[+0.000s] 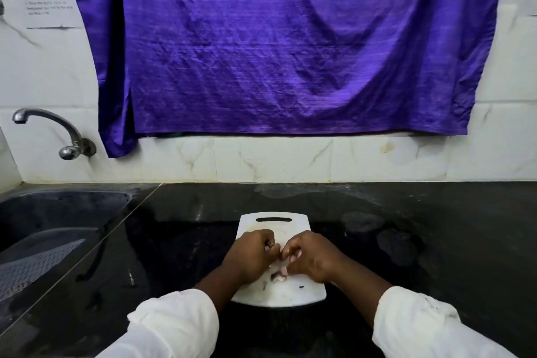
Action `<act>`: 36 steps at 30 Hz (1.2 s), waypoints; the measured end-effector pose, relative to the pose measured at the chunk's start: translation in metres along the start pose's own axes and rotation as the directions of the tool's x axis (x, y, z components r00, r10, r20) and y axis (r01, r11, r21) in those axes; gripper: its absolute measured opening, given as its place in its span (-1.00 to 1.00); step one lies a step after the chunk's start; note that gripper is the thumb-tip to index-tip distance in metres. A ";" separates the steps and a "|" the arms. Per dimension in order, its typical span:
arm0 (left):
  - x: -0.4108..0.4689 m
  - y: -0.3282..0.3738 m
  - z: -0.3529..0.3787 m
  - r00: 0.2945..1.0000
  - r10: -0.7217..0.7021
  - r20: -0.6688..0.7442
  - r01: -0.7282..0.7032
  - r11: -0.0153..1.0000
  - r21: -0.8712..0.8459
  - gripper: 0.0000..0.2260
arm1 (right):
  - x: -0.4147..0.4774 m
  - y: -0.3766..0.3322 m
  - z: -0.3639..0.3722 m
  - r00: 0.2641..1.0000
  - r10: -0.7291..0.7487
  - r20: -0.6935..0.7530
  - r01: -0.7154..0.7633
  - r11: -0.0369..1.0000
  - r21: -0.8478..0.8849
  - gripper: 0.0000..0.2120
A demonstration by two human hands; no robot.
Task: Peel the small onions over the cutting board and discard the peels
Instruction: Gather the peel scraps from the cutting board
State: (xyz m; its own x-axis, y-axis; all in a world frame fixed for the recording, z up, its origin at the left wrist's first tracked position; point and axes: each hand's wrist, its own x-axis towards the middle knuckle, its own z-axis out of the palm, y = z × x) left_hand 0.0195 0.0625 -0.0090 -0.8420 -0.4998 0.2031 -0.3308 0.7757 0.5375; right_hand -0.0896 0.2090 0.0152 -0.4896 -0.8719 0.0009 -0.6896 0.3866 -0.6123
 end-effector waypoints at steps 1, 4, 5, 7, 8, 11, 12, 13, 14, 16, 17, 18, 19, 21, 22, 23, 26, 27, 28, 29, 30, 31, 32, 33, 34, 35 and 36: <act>0.000 -0.002 0.000 1.000 -0.011 -0.007 0.011 1.000 -0.017 -0.67 | 0.000 -0.002 0.003 1.000 -0.013 0.009 0.013 0.998 -0.059 -0.82; 0.001 -0.005 0.000 0.999 -0.030 -0.017 0.029 0.999 -0.033 -0.66 | -0.002 -0.008 0.011 0.999 -0.037 0.003 0.037 0.972 -0.230 -0.72; 0.001 -0.005 0.000 0.999 -0.032 -0.017 0.032 0.999 -0.035 -0.67 | -0.001 -0.009 0.013 0.999 -0.053 -0.006 0.049 0.959 -0.281 -0.71; 0.000 -0.006 0.001 0.999 -0.035 -0.009 0.034 0.998 -0.044 -0.69 | 0.000 -0.009 0.015 0.997 -0.072 -0.036 0.055 0.936 -0.348 -0.75; -0.001 -0.006 0.001 0.999 -0.038 -0.011 0.038 0.998 -0.048 -0.70 | -0.001 -0.010 0.016 0.995 -0.079 -0.059 0.052 0.927 -0.371 -0.78; -0.003 -0.006 0.002 0.998 -0.061 -0.020 0.059 0.994 -0.089 -0.74 | -0.003 -0.012 0.017 0.988 -0.077 -0.137 0.023 0.933 -0.358 -0.80; -0.003 -0.006 0.003 0.997 -0.076 -0.017 0.074 0.991 -0.113 -0.76 | -0.002 -0.012 0.017 0.985 -0.053 -0.166 0.001 0.954 -0.300 -0.80; -0.003 -0.005 0.003 0.996 -0.092 -0.014 0.089 0.986 -0.139 -0.76 | -0.001 -0.012 0.016 0.981 -0.016 -0.194 -0.026 0.977 -0.211 -0.81; -0.003 -0.004 0.002 0.994 -0.108 -0.018 0.103 0.977 -0.187 -0.75 | 0.000 -0.011 0.015 0.976 0.024 -0.215 -0.047 0.994 -0.101 -0.83; -0.001 0.000 0.001 0.989 -0.149 -0.021 0.132 0.926 -0.354 -0.73 | 0.005 -0.008 0.015 0.965 0.099 -0.244 -0.061 0.985 0.159 -0.85; 0.000 0.002 0.002 0.985 -0.173 -0.005 0.151 0.878 -0.455 -0.73 | 0.006 -0.009 0.015 0.957 0.140 -0.256 -0.063 0.956 0.287 -0.86; -0.001 0.007 0.000 0.981 -0.194 0.022 0.176 0.831 -0.528 -0.72 | 0.006 -0.011 0.015 0.948 0.181 -0.261 -0.066 0.916 0.396 -0.86; -0.001 0.011 -0.001 0.978 -0.205 0.041 0.192 0.801 -0.567 -0.71 | 0.006 -0.014 0.014 0.941 0.220 -0.255 -0.071 0.870 0.488 -0.88; -0.002 0.017 -0.003 0.980 -0.193 0.042 0.181 0.791 -0.585 -0.69 | 0.003 -0.024 0.012 0.931 0.290 -0.219 -0.095 0.776 0.623 -0.96; -0.003 0.019 -0.003 0.982 -0.183 0.042 0.171 0.785 -0.595 -0.68 | 0.003 -0.028 0.012 0.926 0.316 -0.206 -0.104 0.740 0.665 -0.97; -0.003 0.021 -0.004 0.985 -0.166 0.050 0.161 0.768 -0.620 -0.67 | 0.004 -0.031 0.012 0.921 0.336 -0.198 -0.113 0.715 0.690 -0.95; -0.003 0.020 -0.004 0.989 -0.131 0.073 0.145 0.717 -0.682 -0.65 | 0.006 -0.036 0.010 0.915 0.375 -0.151 -0.158 0.676 0.720 -0.96; -0.002 0.019 -0.005 0.988 -0.140 0.064 0.145 0.706 -0.693 -0.66 | 0.006 -0.036 0.008 0.920 0.373 -0.119 -0.173 0.660 0.731 -0.91; -0.001 0.017 -0.005 0.987 -0.153 0.054 0.147 0.701 -0.698 -0.67 | 0.006 -0.035 0.006 0.927 0.365 -0.082 -0.186 0.639 0.747 -0.89; -0.001 0.014 -0.005 0.985 -0.169 0.045 0.153 0.703 -0.695 -0.69 | 0.005 -0.035 0.003 0.935 0.351 -0.046 -0.197 0.623 0.757 -0.87; -0.001 0.013 -0.006 0.982 -0.183 0.039 0.159 0.710 -0.686 -0.69 | 0.003 -0.034 0.000 0.943 0.333 -0.023 -0.205 0.631 0.748 -0.87; -0.002 0.010 -0.006 0.981 -0.192 0.038 0.167 0.720 -0.673 -0.69 | 0.003 -0.031 -0.002 0.949 0.313 -0.025 -0.202 0.669 0.715 -0.88; -0.002 0.007 -0.006 0.979 -0.198 0.040 0.176 0.740 -0.650 -0.68 | 0.003 -0.027 -0.003 0.957 0.287 -0.048 -0.186 0.729 0.659 -0.89; -0.003 0.004 -0.006 0.978 -0.206 0.032 0.181 0.763 -0.620 -0.68 | 0.004 -0.023 -0.002 0.964 0.255 -0.075 -0.164 0.793 0.587 -0.91; -0.003 0.000 -0.005 0.977 -0.212 0.014 0.181 0.793 -0.581 -0.67 | 0.005 -0.019 -0.002 0.972 0.217 -0.090 -0.144 0.855 0.498 -0.92; -0.002 -0.002 -0.005 0.976 -0.219 -0.010 0.179 0.821 -0.543 -0.67 | 0.006 -0.015 -0.001 0.981 0.175 -0.084 -0.131 0.916 0.379 -0.91; -0.002 -0.005 -0.004 0.974 -0.225 -0.032 0.177 0.840 -0.513 -0.66 | 0.005 -0.013 0.001 0.990 0.134 -0.053 -0.119 0.966 0.228 -0.87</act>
State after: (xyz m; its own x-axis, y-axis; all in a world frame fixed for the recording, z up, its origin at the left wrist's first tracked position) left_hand 0.0242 0.0576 -0.0092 -0.7320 -0.6734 0.1034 -0.2081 0.3656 0.9072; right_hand -0.0829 0.1992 0.0228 -0.6052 -0.7951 -0.0395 -0.4866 0.4087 -0.7721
